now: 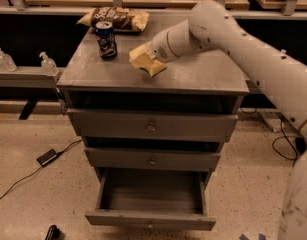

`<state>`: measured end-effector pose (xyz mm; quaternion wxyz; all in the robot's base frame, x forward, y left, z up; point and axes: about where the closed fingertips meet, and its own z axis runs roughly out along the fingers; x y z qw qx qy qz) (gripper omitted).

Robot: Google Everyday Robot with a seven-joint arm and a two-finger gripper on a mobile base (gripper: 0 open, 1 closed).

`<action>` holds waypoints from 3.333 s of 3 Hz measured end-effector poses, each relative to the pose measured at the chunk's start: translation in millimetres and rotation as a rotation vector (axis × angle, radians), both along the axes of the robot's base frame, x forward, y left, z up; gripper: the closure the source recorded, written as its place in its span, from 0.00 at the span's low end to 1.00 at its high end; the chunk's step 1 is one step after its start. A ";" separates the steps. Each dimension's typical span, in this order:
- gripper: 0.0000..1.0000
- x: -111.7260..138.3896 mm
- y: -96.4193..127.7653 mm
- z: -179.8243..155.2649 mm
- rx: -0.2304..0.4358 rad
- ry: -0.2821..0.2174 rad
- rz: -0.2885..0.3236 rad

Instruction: Place sponge into bottom drawer

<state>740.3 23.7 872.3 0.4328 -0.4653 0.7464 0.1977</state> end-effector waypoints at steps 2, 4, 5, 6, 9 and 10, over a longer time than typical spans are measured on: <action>1.00 -48.8 15.7 67.0 -0.012 -0.091 0.141; 1.00 -98.1 -0.1 3.1 -0.037 -0.034 0.142; 1.00 -119.1 -3.5 -43.8 -0.072 0.006 0.183; 1.00 -124.5 -3.1 -55.0 -0.082 0.017 0.196; 1.00 -167.9 -18.6 -124.6 -0.072 0.082 0.486; 1.00 -189.5 -27.2 -132.2 -0.060 0.063 0.560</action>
Offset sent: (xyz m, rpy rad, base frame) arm -0.0718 0.0133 0.0905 -0.0071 -0.0998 0.1862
